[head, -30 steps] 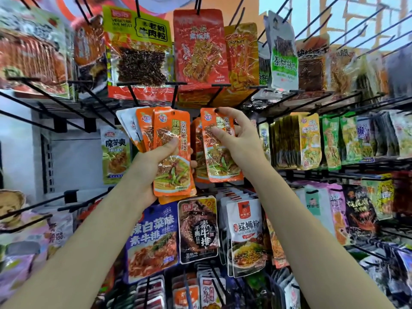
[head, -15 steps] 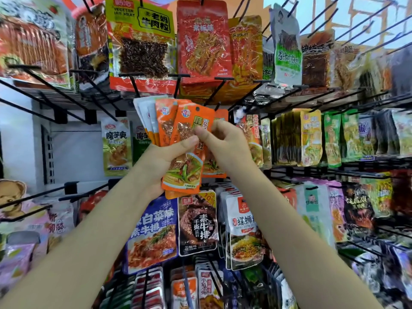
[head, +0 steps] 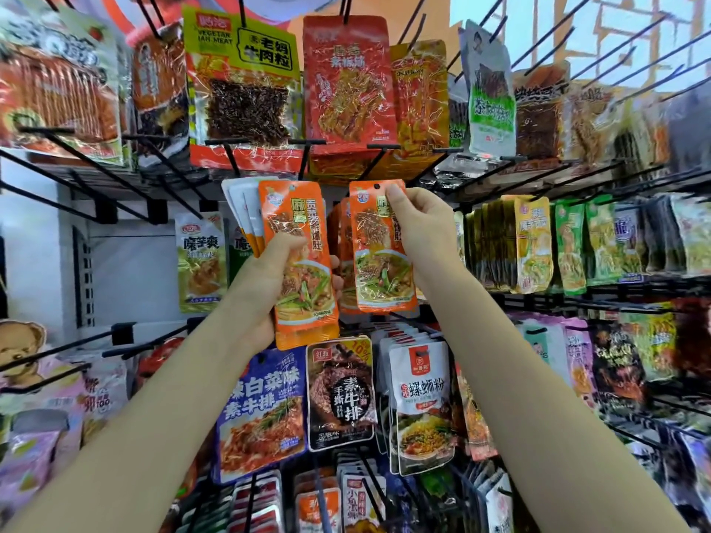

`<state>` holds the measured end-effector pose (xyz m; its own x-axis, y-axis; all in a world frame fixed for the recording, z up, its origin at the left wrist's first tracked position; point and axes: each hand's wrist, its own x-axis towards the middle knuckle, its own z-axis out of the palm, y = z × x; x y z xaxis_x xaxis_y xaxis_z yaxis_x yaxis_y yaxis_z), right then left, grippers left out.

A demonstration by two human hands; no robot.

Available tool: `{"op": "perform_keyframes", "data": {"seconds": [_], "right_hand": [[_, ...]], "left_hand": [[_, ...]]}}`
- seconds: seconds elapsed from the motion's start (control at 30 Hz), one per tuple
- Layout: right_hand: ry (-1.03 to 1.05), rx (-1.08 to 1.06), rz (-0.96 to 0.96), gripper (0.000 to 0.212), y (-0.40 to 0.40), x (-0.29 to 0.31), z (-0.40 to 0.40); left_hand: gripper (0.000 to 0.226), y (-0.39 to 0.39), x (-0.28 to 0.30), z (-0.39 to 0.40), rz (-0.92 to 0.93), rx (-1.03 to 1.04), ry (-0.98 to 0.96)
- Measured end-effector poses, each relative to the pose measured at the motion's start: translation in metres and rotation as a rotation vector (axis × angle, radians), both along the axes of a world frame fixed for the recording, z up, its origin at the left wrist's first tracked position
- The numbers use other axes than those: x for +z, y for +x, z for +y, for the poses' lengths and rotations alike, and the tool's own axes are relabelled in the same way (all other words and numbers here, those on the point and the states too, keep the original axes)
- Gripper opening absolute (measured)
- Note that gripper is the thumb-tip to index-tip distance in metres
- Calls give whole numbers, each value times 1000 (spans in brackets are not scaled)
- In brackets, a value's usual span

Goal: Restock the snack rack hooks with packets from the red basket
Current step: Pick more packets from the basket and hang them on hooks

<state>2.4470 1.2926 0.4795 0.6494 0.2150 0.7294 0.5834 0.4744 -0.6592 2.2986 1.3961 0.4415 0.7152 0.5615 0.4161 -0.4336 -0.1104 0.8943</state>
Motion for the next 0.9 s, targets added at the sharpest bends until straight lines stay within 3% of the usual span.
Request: {"op": "perform_keyframes", "data": {"seconds": [0.13,0.27,0.33,0.5,0.57,0.67,0.8,0.9], "right_hand": [[-41,-31,-11,48,8,2,6],[1,-177,-63,20,10,-3,4],[74,-244,-160,19,4,-8,0],[-132,9,-346,22,-25,-17,2],[-137,38,-331,30,-27,-19,5],[-58,50,-235,16,-20,-15,4],[-85,20,-96,42,-4,-7,5],[-104,27,-54,49,-1,-1,2]], "left_hand": [[20,1,-5,3,-69,18,58],[29,1,-6,5,-159,-31,79],[32,1,-5,5,-158,-27,86],[34,5,-2,-2,-103,24,127],[33,6,-2,-5,-80,40,138],[21,7,-3,-1,-69,80,72],[25,7,-1,8,-26,130,5],[29,5,-2,8,-55,16,72]]}}
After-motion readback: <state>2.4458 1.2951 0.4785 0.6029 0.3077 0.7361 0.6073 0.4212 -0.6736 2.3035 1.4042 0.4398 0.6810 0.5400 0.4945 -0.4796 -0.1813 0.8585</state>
